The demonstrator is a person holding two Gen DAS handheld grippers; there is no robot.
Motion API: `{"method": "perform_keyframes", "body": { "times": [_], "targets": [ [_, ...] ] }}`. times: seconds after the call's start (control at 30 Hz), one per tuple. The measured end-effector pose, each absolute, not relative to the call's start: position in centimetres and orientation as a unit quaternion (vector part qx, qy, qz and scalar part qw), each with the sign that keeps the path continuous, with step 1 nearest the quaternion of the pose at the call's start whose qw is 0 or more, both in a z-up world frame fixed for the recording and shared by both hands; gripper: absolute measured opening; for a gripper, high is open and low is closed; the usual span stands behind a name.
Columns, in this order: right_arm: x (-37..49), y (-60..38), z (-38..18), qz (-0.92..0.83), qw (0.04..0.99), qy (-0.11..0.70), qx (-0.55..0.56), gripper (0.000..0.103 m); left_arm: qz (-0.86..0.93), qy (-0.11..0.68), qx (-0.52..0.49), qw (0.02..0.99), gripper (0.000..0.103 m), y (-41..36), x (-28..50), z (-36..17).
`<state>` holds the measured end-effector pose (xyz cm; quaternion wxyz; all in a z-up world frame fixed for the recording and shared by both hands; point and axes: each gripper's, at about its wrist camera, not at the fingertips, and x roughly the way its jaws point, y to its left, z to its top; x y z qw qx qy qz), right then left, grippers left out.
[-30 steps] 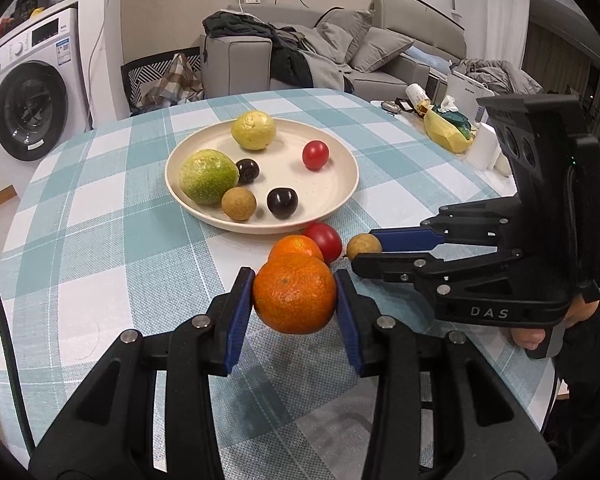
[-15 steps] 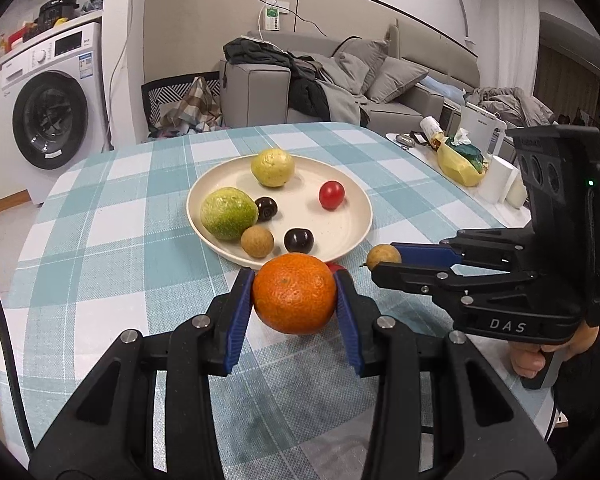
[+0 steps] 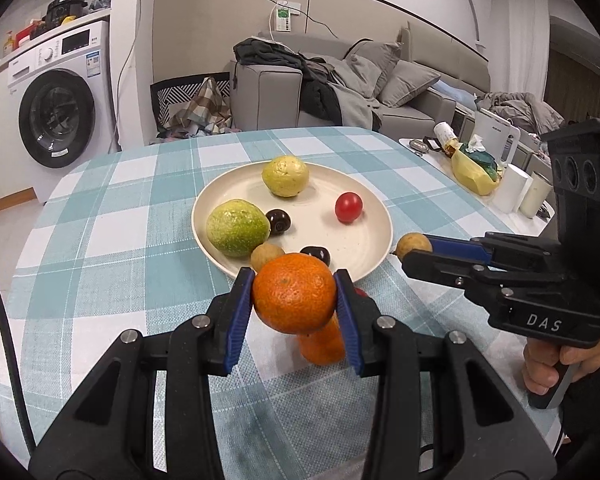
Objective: Organize fruits
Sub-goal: 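Carry the orange and kiwi over the plate and open the right gripper on the kiwi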
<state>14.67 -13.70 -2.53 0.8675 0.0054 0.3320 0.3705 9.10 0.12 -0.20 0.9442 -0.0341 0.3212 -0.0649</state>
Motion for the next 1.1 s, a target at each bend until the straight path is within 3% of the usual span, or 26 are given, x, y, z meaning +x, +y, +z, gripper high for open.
{"method": "perform_keyframes", "body": {
  "times": [1.1],
  "targets": [
    [19.2, -12.7, -3.7, 0.339, 0.863, 0.371, 0.049, 0.026, -0.050, 0.323, -0.038, 0.944, 0.037, -0.3, 14.3, -0.8]
  ]
}}
